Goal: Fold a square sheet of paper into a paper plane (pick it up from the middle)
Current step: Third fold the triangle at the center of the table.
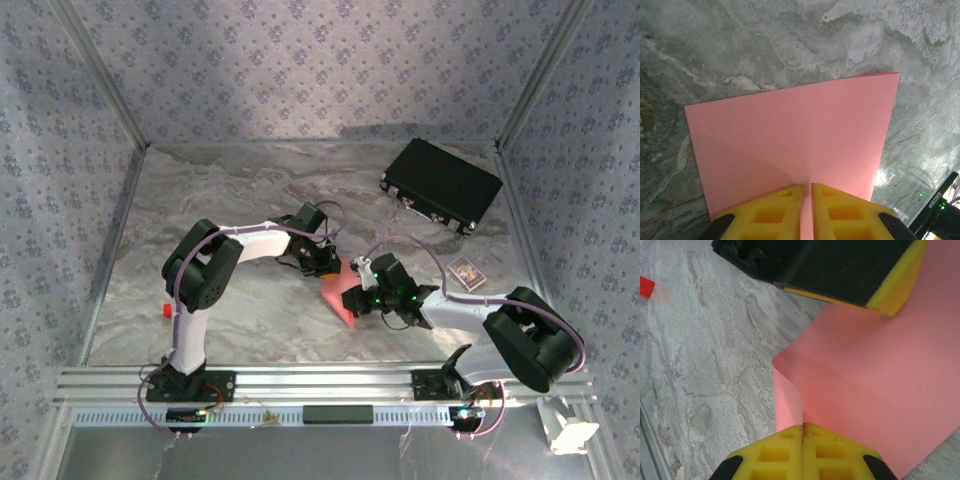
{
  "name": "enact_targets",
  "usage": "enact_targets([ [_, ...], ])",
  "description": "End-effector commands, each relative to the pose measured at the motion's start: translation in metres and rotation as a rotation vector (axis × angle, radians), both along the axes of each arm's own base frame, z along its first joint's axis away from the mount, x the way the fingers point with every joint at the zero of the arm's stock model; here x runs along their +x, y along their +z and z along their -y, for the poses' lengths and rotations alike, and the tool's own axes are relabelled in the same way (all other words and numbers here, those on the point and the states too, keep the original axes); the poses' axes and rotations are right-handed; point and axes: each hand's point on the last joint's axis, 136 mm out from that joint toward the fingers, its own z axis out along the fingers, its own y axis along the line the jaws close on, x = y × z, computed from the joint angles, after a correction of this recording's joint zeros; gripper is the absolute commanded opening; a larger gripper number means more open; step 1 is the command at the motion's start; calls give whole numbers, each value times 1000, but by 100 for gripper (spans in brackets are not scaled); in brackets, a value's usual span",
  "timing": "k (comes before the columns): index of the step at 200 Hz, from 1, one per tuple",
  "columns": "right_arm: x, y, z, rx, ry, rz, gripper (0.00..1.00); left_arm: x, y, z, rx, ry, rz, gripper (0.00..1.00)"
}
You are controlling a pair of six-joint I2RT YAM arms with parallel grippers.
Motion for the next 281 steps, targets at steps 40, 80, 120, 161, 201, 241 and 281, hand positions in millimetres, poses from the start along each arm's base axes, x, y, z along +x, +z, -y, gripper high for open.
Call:
enact_targets([
  [40, 0, -14, 19, -80, -57, -17, 0, -10, -18, -15, 89, 2, -32, 13],
  [80, 2, -14, 24, -91, -75, -14, 0, -11, -18, -16, 91, 4, -30, 13],
  [120, 3, -15, 25, -99, -82, -14, 0, -10, -18, -16, 91, 6, -29, 13],
  [161, 6, -15, 27, -108, -93, -15, 0, -10, -18, -16, 91, 7, -30, 13],
  [201, 10, -14, 26, -111, -93, -16, 0, -11, -18, -16, 93, 6, -32, 13],
  [241, 12, -13, 24, -111, -88, -16, 0, -11, -19, -17, 95, 9, -33, 12],
  [281, 13, -14, 23, -115, -82, -23, 0, -11, -20, -17, 94, 10, -34, 12],
])
